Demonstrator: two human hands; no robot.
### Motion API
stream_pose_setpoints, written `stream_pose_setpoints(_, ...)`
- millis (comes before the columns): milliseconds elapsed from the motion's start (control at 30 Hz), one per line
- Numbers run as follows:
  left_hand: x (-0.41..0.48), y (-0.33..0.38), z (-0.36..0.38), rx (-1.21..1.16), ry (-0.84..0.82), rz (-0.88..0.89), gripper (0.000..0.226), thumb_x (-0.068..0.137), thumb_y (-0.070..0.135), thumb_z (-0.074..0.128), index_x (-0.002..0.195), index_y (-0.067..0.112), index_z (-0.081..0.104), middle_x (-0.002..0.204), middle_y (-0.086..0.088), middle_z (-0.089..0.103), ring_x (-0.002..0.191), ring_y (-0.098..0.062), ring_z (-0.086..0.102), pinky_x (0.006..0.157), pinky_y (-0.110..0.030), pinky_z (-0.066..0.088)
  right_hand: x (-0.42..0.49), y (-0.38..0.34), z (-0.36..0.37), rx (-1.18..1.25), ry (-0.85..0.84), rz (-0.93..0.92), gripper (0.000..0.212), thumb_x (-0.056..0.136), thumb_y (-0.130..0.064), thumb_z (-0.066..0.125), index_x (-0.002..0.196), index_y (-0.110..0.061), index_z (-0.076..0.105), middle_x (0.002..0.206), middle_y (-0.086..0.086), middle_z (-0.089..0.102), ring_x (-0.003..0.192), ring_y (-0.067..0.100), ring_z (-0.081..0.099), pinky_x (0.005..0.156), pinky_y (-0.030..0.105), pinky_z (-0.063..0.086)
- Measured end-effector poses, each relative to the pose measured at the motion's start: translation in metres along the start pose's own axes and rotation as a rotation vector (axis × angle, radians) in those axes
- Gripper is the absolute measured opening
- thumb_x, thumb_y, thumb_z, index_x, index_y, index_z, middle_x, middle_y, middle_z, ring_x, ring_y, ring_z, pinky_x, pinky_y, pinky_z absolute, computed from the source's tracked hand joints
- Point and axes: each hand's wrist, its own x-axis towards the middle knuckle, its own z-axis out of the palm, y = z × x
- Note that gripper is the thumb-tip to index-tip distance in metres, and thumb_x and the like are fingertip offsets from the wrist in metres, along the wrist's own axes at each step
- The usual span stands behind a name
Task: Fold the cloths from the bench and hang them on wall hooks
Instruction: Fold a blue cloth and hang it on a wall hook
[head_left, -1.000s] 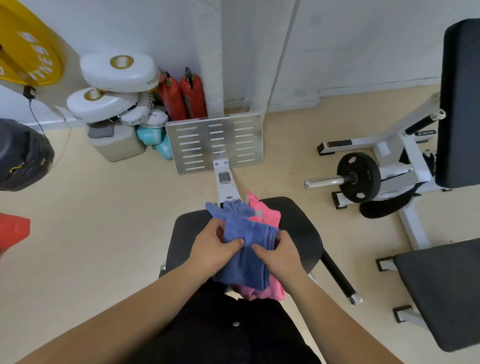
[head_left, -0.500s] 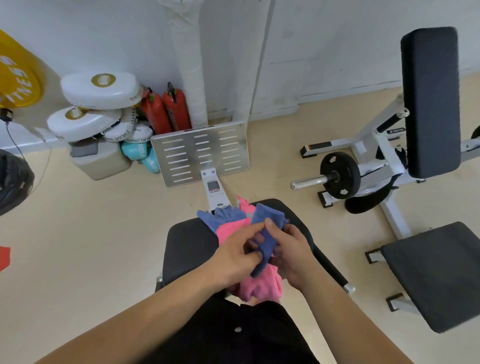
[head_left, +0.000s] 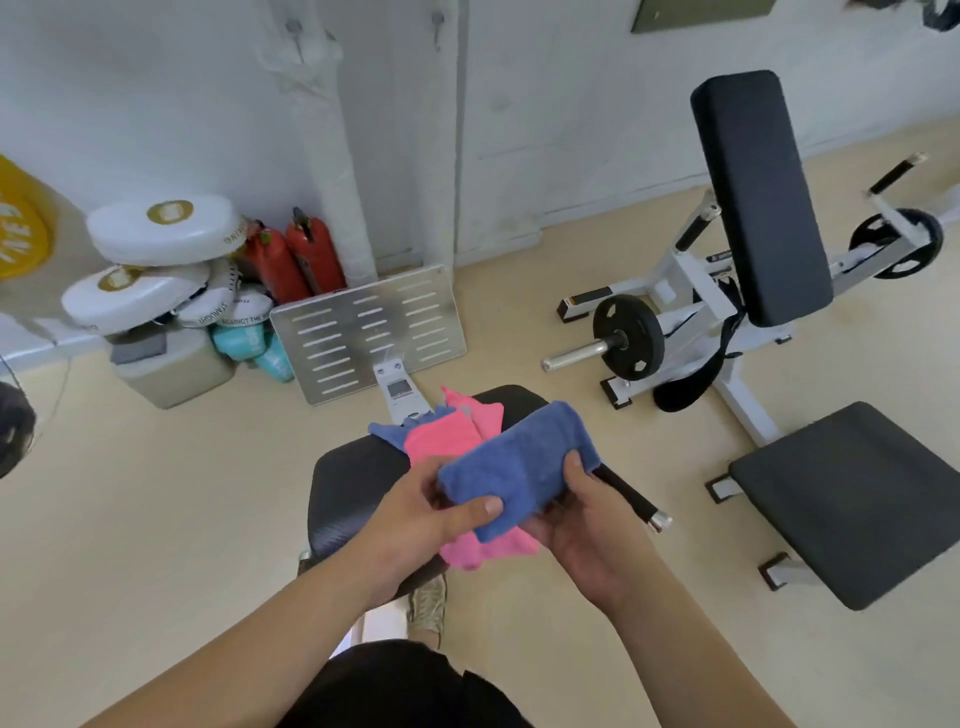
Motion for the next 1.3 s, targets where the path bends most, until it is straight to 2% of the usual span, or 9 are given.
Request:
stream_pose_setpoints(167, -0.039, -0.023, 0.015, 0.129, 0.172, 0.119, 0.035, 0.081, 0.002, 0.083, 0.111, 0.013, 0.069, 0.102, -0.015, 0.075, 0.084, -0.013, 0.071, 0.071, -0.021, 0.060, -0.030, 0.033, -0.035, -0.286, 0.041, 0.011, 0.047, 0.104, -0.039, 0.055, 0.141, -0.010, 0.053, 0.128, 0.013, 0.071, 0.115, 0.032, 0.071, 0.098, 0.055, 0.057)
stream_pose_setpoints(267, -0.062, -0.028, 0.013, 0.219, 0.149, 0.145, 0.040, 0.079, -0.001, 0.084, 0.112, 0.014, 0.068, 0.098, -0.005, 0.078, 0.084, -0.008, 0.074, 0.071, -0.018, 0.058, -0.056, 0.045, -0.055, -0.593, 0.141, -0.113, 0.076, 0.093, -0.025, 0.075, 0.156, -0.028, 0.033, 0.140, -0.004, 0.056, 0.123, 0.017, 0.062, 0.100, 0.044, 0.055)
stream_pose_setpoints(433, -0.099, -0.021, -0.002, 0.382, -0.037, 0.213, 0.041, 0.083, -0.009, 0.076, 0.117, 0.013, 0.069, 0.099, 0.002, 0.076, 0.083, -0.006, 0.069, 0.068, -0.019, 0.054, -0.084, 0.027, -0.050, -1.302, -0.226, -0.393, 0.082, 0.079, -0.009, 0.082, 0.137, -0.052, 0.043, 0.141, -0.033, 0.041, 0.127, -0.027, 0.035, 0.106, 0.010, 0.037)
stream_pose_setpoints(533, -0.116, -0.011, -0.025, 0.412, -0.034, 0.257, 0.043, 0.086, -0.008, 0.072, 0.120, 0.019, 0.068, 0.104, 0.005, 0.076, 0.089, -0.007, 0.070, 0.075, -0.020, 0.055, -0.092, 0.022, -0.016, -1.503, -0.298, -0.272, 0.061, 0.075, -0.028, 0.083, 0.123, -0.053, 0.055, 0.122, -0.029, 0.061, 0.114, -0.016, 0.054, 0.091, 0.013, 0.050)
stream_pose_setpoints(633, -0.124, 0.007, -0.065, 0.450, 0.031, 0.317, 0.045, 0.089, -0.001, 0.070, 0.125, 0.025, 0.065, 0.114, 0.006, 0.075, 0.106, -0.009, 0.070, 0.091, -0.023, 0.055, -0.090, 0.022, 0.033, -1.522, -0.323, -0.241, 0.041, 0.070, -0.038, 0.083, 0.106, -0.041, 0.063, 0.102, -0.013, 0.070, 0.095, 0.005, 0.067, 0.082, 0.030, 0.060)
stream_pose_setpoints(733, -0.122, 0.033, -0.113, 0.462, 0.096, 0.361, 0.047, 0.092, 0.002, 0.069, 0.128, 0.032, 0.062, 0.116, 0.012, 0.073, 0.111, -0.006, 0.068, 0.095, -0.022, 0.055, -0.080, 0.022, 0.090, -1.478, -0.367, -0.237, 0.043, 0.068, -0.032, 0.087, 0.102, -0.037, 0.061, 0.100, -0.008, 0.071, 0.090, 0.010, 0.071, 0.073, 0.025, 0.061)
stream_pose_setpoints(900, -0.091, 0.084, -0.206, 0.438, 0.127, 0.351, 0.039, 0.088, 0.004, 0.075, 0.119, 0.025, 0.064, 0.106, 0.005, 0.078, 0.097, -0.012, 0.074, 0.080, -0.025, 0.061, -0.039, 0.035, 0.181, -1.360, -0.206, -0.417, 0.048, 0.070, -0.019, 0.088, 0.109, -0.030, 0.062, 0.101, -0.004, 0.072, 0.086, 0.000, 0.070, 0.069, 0.015, 0.058)
stream_pose_setpoints(1000, -0.064, 0.122, -0.265, 0.412, 0.139, 0.347, 0.030, 0.088, 0.009, 0.077, 0.112, 0.024, 0.067, 0.098, 0.003, 0.080, 0.088, -0.015, 0.076, 0.070, -0.020, 0.060, -0.015, 0.041, 0.237, -1.071, -0.059, -0.524, 0.050, 0.078, -0.008, 0.085, 0.117, -0.026, 0.060, 0.108, 0.003, 0.073, 0.089, 0.015, 0.075, 0.075, 0.031, 0.065)
stream_pose_setpoints(1300, -0.002, 0.278, -0.411, 0.507, 0.208, 0.417, 0.040, 0.079, 0.030, 0.084, 0.115, 0.035, 0.067, 0.096, 0.004, 0.075, 0.088, -0.015, 0.074, 0.084, -0.036, 0.063, 0.055, 0.004, 0.432, -1.010, 0.120, -0.743, 0.048, 0.084, -0.028, 0.081, 0.121, -0.045, 0.056, 0.104, -0.002, 0.071, 0.080, 0.021, 0.075, 0.077, 0.039, 0.063)
